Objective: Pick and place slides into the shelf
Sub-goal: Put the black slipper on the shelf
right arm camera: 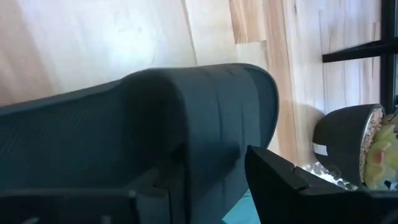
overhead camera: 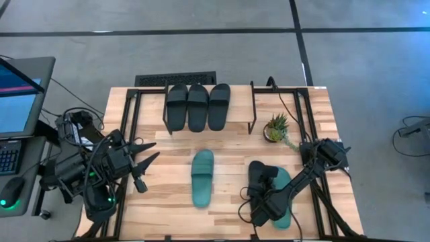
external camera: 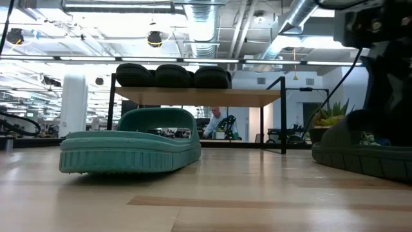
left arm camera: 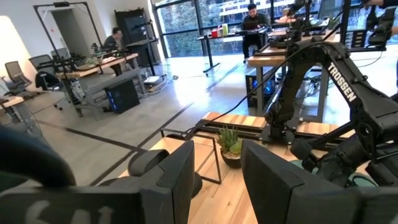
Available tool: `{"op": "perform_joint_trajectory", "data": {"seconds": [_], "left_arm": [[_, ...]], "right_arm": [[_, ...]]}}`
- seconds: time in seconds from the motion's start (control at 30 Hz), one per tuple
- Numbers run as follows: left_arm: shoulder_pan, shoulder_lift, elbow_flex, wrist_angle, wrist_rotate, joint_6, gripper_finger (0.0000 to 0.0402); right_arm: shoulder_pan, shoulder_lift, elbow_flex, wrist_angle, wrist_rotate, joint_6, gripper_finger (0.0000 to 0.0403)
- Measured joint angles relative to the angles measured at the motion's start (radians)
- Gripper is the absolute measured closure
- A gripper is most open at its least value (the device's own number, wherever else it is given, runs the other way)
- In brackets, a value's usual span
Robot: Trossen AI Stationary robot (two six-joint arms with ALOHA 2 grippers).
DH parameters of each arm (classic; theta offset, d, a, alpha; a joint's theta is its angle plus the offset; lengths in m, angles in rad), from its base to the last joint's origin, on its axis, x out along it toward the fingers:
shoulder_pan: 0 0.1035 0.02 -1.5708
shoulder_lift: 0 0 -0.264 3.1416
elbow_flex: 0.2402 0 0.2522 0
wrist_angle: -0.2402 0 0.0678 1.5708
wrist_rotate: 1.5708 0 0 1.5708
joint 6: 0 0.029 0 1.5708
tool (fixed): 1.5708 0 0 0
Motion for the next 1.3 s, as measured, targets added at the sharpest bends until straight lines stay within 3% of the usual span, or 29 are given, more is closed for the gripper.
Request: {"op": "perform_joint_trajectory", "data": {"seconds": [0.17, 0.43, 0.8, 1.3], "left_arm": [[0.017, 0.000, 0.000, -0.003, 0.007, 0.008, 0.0280], [0.018, 0.000, 0.000, -0.027, 0.007, 0.009, 0.0280], [0.018, 0.000, 0.000, -0.038, 0.016, 0.023, 0.0280], [0.018, 0.000, 0.000, -0.038, 0.015, 0.027, 0.0280]], "right_arm": [[-0.020, 0.000, 0.000, -0.005, 0.022, -0.020, 0.0301], [-0.032, 0.000, 0.000, -0.023, 0.027, -0.020, 0.0393], [-0.032, 0.000, 0.059, -0.100, 0.030, 0.041, 0.0397], [-0.037, -0.005, 0.311, -0.292, 0.111, 0.000, 0.0400]]}}
